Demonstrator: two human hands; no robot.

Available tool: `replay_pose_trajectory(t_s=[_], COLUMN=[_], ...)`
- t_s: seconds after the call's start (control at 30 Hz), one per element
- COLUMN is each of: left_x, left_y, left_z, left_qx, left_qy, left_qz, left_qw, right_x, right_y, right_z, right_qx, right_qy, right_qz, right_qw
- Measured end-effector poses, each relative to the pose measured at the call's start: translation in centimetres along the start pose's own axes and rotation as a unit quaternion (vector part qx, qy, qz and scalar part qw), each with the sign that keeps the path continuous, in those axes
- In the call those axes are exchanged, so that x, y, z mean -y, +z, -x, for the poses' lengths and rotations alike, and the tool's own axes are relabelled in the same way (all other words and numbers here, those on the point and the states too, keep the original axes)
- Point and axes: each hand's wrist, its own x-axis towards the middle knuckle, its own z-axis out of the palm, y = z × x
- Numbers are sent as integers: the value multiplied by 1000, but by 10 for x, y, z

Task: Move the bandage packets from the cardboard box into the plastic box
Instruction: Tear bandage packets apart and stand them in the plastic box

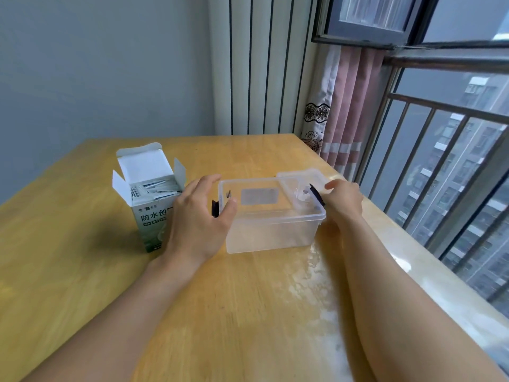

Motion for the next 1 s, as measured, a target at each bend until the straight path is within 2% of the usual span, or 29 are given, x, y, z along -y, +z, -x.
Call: replay_pose_trajectory(t_s=[0.1,0.17,0.23,0.33,0.4,0.5,0.6,0.7,0.77,0.87,0.93,1.0], left_x=[-1,2,2,-6,-10,-3,24,58,75,85,92,100], left_y=[0,1,1,-6,-26,-69,-92,-97,-89,-78,-77,-80], left_z=[-1,-2,-1,-1,-7,-19,-37,-41,-32,-19,-17,-14], left_qx=[11,8,-9,-44,-89,-187,-201,-112,-57,-36,-27,-12], left_qy=[13,20,31,54,83,87,45,34,33,-2,-15,8], left_qz=[-9,-6,-15,-28,2,17,-20,-28,16,130,187,190], left_qw=[1000,1000,999,997,993,978,978,993,998,991,982,982], right_x=[-4,-4,6,35,66,105,138,180,201,218,221,222], right_y=[7,9,-2,-36,-49,-41,-25,-14,-6,6,12,14], right_z=[-2,-3,1,20,53,112,142,153,152,146,142,138], right_qx=[12,0,-52,-141,-116,3,100,135,161,202,233,254], right_qy=[-27,-27,-26,-122,-224,-359,-435,-492,-517,-520,-508,-504], right_qz=[23,-20,-83,-160,-244,-289,-233,-151,-66,78,134,153], right_qw=[999,999,995,969,936,887,864,847,838,826,818,812])
